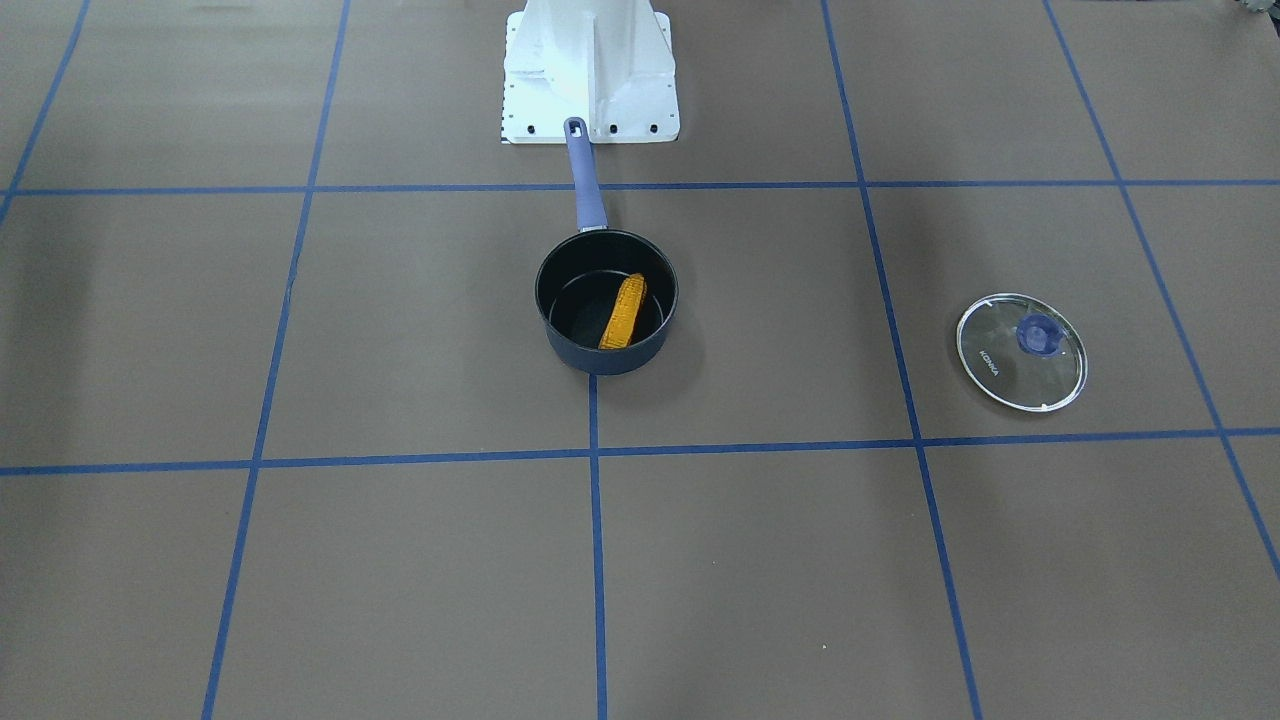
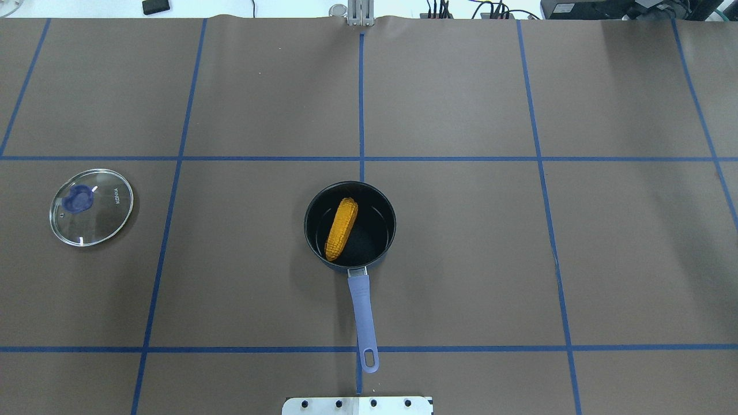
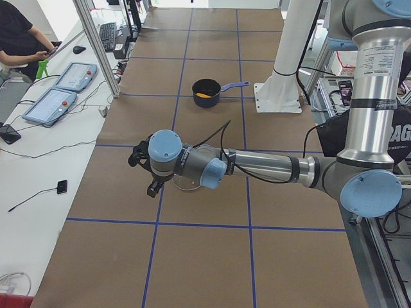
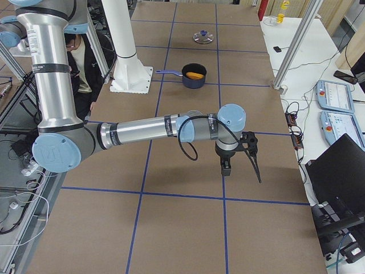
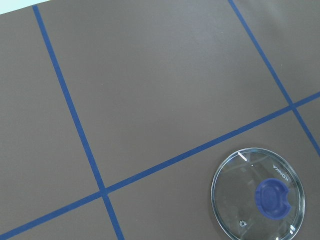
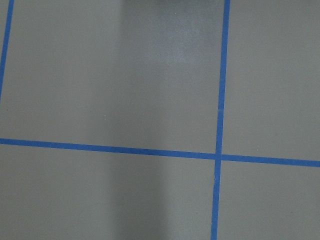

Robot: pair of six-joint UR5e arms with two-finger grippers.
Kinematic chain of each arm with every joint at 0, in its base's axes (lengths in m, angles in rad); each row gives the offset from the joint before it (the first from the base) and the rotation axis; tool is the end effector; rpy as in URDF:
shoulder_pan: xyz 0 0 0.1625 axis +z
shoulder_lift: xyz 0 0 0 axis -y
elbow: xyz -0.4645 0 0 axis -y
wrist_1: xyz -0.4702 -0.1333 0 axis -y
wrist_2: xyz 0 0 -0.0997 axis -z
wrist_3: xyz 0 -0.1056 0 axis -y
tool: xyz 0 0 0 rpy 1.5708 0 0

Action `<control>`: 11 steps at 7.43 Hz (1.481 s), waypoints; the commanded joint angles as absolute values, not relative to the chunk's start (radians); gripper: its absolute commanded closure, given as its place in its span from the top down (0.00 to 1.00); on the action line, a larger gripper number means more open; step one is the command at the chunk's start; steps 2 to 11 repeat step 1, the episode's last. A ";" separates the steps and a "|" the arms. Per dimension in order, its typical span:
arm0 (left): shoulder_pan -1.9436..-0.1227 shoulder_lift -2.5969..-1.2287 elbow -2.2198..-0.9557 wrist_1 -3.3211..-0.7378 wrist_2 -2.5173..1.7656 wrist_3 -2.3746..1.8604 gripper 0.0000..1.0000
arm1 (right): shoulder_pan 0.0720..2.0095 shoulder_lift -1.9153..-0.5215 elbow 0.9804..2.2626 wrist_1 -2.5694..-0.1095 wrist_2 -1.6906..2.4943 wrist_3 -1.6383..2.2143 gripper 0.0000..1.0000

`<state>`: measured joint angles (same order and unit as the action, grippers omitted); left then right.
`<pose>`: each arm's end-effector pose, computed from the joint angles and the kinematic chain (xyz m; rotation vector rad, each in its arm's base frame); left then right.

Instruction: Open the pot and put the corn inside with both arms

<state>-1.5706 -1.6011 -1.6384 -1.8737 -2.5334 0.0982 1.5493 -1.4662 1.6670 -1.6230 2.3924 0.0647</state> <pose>-0.0465 -0.5974 0.5975 0.4161 0.9319 0.2825 0.0427 -0.6196 0.5870 0.1047 -0.8252 -0.0204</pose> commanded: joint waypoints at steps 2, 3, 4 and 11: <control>-1.569 -1.605 -1.637 -1.868 -2.534 0.098 0.97 | 1.549 -1.465 1.664 -1.623 2.391 0.063 1.00; -1.569 -1.605 -1.637 -1.868 -2.534 0.098 0.97 | 1.549 -1.465 1.664 -1.623 2.391 0.063 1.00; -1.569 -1.605 -1.637 -1.868 -2.534 0.098 0.97 | 1.549 -1.465 1.664 -1.623 2.391 0.063 1.00; -1.569 -1.605 -1.637 -1.868 -2.534 0.098 0.97 | 1.549 -1.465 1.664 -1.623 2.391 0.063 1.00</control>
